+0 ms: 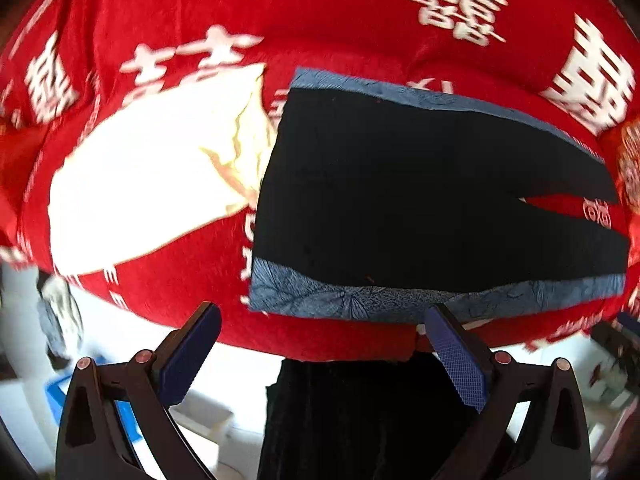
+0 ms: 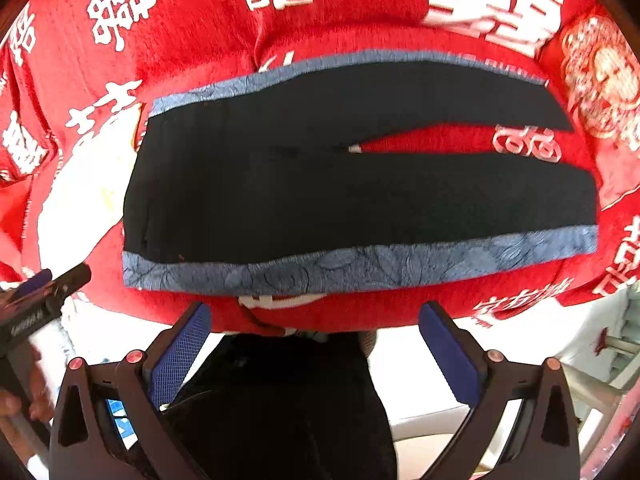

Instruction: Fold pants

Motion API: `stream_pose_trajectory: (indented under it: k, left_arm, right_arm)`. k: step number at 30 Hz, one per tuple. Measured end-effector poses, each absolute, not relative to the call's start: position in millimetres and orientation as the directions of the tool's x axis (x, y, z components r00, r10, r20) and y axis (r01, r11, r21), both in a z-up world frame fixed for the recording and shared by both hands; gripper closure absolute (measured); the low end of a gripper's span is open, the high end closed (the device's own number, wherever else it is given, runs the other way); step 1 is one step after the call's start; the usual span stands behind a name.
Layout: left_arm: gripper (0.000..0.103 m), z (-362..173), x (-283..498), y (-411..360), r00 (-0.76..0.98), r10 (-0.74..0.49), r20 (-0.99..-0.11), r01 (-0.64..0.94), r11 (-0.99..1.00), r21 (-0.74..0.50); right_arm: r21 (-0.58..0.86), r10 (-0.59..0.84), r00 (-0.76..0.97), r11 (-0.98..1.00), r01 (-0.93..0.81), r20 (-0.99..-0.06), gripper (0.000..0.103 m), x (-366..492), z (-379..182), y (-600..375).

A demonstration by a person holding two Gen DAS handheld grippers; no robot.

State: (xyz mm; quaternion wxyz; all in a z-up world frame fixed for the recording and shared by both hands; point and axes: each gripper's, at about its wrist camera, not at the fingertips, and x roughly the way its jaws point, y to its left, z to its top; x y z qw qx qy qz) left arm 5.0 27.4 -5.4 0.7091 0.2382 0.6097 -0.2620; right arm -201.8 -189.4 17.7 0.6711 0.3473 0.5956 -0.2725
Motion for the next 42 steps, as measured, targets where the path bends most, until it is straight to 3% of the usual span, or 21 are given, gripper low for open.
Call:
stream_pose_trajectory:
  k: [8, 12, 13, 17, 22, 24, 27, 31, 42]
  left_arm:
    - [0.0, -63.3, 8.3, 44.1, 0.041, -0.045, -0.998, 0.514, 0.858, -0.018]
    - [0.0, -88.2, 17.3, 39.1, 0.082, -0.029, -0.996, 0.537, 0.843, 0.02]
    - [0.0, -96.3, 21.0, 34.8, 0.1, -0.023, -0.995, 0.552, 0.833, 0.036]
    - [0.0, -118.9, 30.8, 20.2, 0.139, -0.016, -0.99, 0.579, 0.813, 0.068]
    - [0.0, -156.0, 39.9, 15.5, 0.142, 0.019, -0.99, 0.586, 0.804, 0.099]
    - [0.0, -162.6, 43.1, 20.2, 0.136, -0.02, -0.991, 0.577, 0.814, 0.062]
    - [0.0, -161.7, 46.0, 30.5, 0.111, -0.073, -0.991, 0.567, 0.824, 0.003]
    - [0.0, -154.1, 40.7, 59.0, 0.023, -0.181, -0.983, 0.519, 0.843, -0.144]
    - [0.0, -179.3, 36.1, 91.5, -0.095, -0.261, -0.961, 0.388, 0.879, -0.278]
  right_arm:
    - [0.412, 0.269, 0.332, 0.349, 0.842, -0.904, 0.003, -254.8, -55.1, -214.7]
    - [0.391, 0.237, 0.338, 0.227, 0.892, -0.911, 0.038, -278.1, -91.1, -228.7]
    - [0.367, 0.208, 0.327, 0.2, 0.908, -0.922, 0.039, -285.9, -100.4, -233.8]
    - [0.307, 0.105, 0.289, 0.269, 0.913, -0.952, 0.039, -282.9, -109.2, -244.5]
    - [0.228, 0.073, 0.216, 0.371, 0.9, -0.974, 0.039, -272.5, -130.7, -253.1]
    - [0.219, 0.069, 0.208, 0.358, 0.908, -0.976, 0.039, -285.0, -139.4, -251.7]
    - [0.313, 0.101, 0.296, 0.294, 0.903, -0.95, 0.039, -309.8, -140.3, -242.7]
    - [0.575, 0.222, 0.543, 0.114, 0.81, -0.81, 0.039, -331.3, -161.0, -229.6]
    - [0.807, 0.185, 0.792, 0.003, 0.591, -0.581, 0.034, -336.1, -179.9, -219.2]
